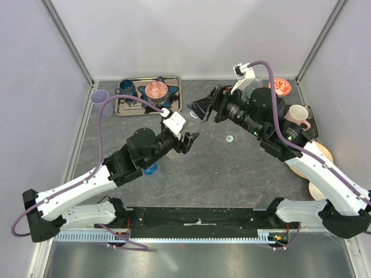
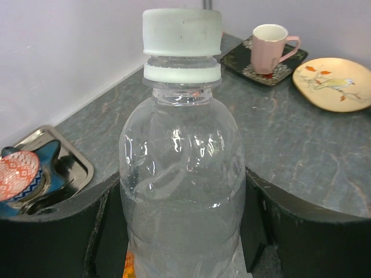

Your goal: Unscrew the bottle caps

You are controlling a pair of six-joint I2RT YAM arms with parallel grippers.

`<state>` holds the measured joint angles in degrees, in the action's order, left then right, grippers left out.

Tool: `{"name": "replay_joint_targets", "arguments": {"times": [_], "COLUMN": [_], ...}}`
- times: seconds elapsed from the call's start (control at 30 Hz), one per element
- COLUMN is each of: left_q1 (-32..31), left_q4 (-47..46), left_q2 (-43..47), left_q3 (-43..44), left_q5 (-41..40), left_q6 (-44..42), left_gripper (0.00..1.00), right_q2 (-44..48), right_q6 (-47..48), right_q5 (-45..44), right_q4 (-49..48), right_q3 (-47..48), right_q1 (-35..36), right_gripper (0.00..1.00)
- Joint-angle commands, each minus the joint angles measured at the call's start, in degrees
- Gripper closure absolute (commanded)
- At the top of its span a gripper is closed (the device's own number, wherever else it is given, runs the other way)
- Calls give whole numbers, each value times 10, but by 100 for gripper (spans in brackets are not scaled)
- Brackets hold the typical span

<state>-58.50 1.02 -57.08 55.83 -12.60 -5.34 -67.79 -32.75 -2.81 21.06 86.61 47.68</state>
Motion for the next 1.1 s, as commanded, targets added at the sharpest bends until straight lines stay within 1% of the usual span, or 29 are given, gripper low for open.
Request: {"name": "replay_joint_targets", "arguments": {"times": [0.0,0.1,0.37,0.5,0.8,1.07], "left_q1": [-7,-8,-9,-10,-10,-11], "left_q4": [-15,-15,-16,-17,-18,-19], "left_q2": [-5,-7,-8,-6,-6,-6], "left_q3": [11,11,11,9,8,8], "left_q5": [-66,-67,-67,-68,-68,-69], "left_q6": [-38,-39,-38,-37,-38,-37], "left_gripper": [60,60,60,60,60,60], "right_q2": [-10,-13,-23,-26,-28,-30], "right_q6": [-11,-9,-4,-4,-4,-5], "right_q5": [-11,-11,-5,-2,-1,2], "right_q4": [-19,-19,-16,-16,-15,-12], "right_q3": [23,16,8,4,-2,-12], "right_q1": [2,2,2,1,2,2], "right_gripper": [19,23,28,33,40,40]}}
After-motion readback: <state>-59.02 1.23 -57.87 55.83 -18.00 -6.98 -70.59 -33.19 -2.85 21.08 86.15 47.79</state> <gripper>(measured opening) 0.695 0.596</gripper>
